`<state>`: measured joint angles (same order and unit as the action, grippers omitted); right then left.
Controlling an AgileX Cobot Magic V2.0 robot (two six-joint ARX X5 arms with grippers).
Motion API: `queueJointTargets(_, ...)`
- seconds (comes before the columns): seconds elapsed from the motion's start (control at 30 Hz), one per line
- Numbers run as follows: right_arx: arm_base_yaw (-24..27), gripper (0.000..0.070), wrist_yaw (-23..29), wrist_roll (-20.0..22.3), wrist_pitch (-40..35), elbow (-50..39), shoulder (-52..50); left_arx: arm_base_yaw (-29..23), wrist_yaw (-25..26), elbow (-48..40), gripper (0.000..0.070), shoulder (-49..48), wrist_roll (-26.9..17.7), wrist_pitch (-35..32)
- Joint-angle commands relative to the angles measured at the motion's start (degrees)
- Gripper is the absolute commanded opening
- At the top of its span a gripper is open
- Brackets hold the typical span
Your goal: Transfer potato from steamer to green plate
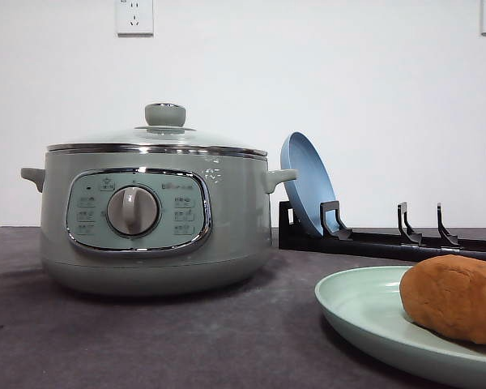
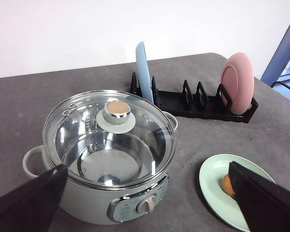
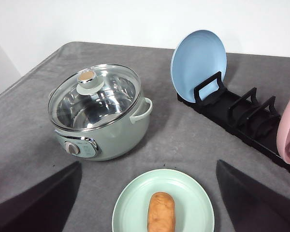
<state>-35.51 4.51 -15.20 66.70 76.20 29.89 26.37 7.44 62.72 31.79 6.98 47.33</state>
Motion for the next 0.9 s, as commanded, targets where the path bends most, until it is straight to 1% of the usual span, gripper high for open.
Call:
queueJointTargets(0.0, -0.4, 0.0533, 0.0, 0.5, -0.6, 1.0, 0.3, 0.3, 0.2, 0.4, 0.0529, 0.0, 0.2, -0.6)
queueJointTargets(0.03, -0.4, 0.0441, -0.1, 0.5, -0.6, 1.0, 0.3, 0.3, 0.2, 0.4, 0.0377, 0.0, 0.2, -0.6)
queueJointTargets(0.07, -0.4, 0.0320, -0.1, 0.5, -0.6, 1.0, 0.3, 0.3, 0.2, 0.4, 0.0193, 0.0, 0.2, -0.6)
queueJointTargets(0.1, -0.4, 0.0102, -0.2, 0.4, -0.6, 1.0, 0.3, 0.3, 0.1, 0.4, 0.0013, 0.0, 0.1, -0.6)
queueJointTargets(0.13, -0.4, 0.0012, -0.1, 0.6, -0.6, 1.0, 0.3, 0.3, 0.1, 0.4, 0.0020, 0.0, 0.1, -0.7)
queueJointTargets(0.2, -0.3, 0.0010, 0.0, 0.6, -0.6, 1.0, 0.3, 0.3, 0.1, 0.4, 0.0010, 0.0, -0.1, -0.7)
queueJointTargets(0.87, -0.4, 0.0010, 0.0, 0.7, -0.6, 1.0, 0.3, 0.3, 0.1, 0.4, 0.0016, 0.0, -0.1, -0.6)
